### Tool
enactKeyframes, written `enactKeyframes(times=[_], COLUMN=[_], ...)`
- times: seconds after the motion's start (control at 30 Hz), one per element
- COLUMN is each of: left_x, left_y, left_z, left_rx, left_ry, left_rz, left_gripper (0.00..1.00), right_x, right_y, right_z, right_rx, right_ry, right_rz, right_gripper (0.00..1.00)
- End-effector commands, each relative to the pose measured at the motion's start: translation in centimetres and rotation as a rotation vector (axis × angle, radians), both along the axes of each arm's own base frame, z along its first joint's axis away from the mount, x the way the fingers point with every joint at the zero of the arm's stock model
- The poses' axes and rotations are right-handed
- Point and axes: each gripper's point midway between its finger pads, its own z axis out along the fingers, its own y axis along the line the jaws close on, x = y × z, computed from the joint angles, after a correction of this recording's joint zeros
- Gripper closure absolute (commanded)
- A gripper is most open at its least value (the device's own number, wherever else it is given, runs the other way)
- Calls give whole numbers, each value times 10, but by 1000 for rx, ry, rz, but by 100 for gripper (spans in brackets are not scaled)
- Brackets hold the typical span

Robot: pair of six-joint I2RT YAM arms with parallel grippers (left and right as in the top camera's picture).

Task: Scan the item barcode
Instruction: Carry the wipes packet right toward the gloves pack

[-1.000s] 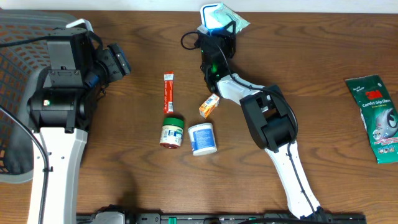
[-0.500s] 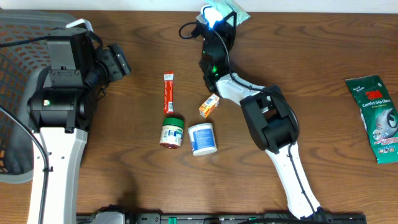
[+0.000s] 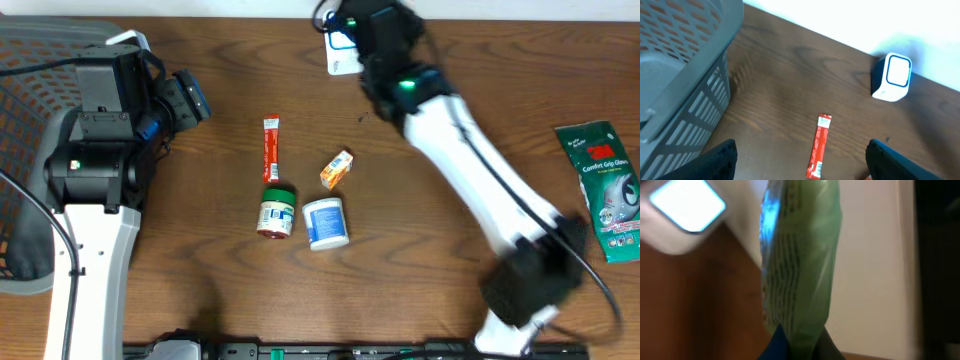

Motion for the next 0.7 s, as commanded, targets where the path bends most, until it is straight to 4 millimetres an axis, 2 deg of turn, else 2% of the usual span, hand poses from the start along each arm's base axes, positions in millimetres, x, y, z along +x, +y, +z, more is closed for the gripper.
enactKeyframes(times=[0.0, 0.07, 0.23, 0.37, 0.53, 0.67], left_x=[0, 0, 0, 0, 0, 0], left_y=[1, 1, 1, 1, 1, 1], left_z=[1, 1, 1, 1, 1, 1], left_rx=[9, 9, 9, 9, 9, 9], left_ry=[0, 0, 0, 0, 0, 0], left_rz=[-5, -5, -5, -5, -5, -5], left_gripper=[18, 18, 18, 18, 18, 18], right_x=[-32, -56, -103, -131, -151, -154], right_y=[-1, -18, -77, -138, -201, -241], right_z=[17, 16, 6, -21, -63, -101], right_rx=[439, 530, 705, 756, 802, 862], right_ry=[111, 215, 417, 551, 634, 612], right_rz=[35, 29, -92, -285, -503, -638], right_gripper=[99, 99, 99, 99, 99, 99])
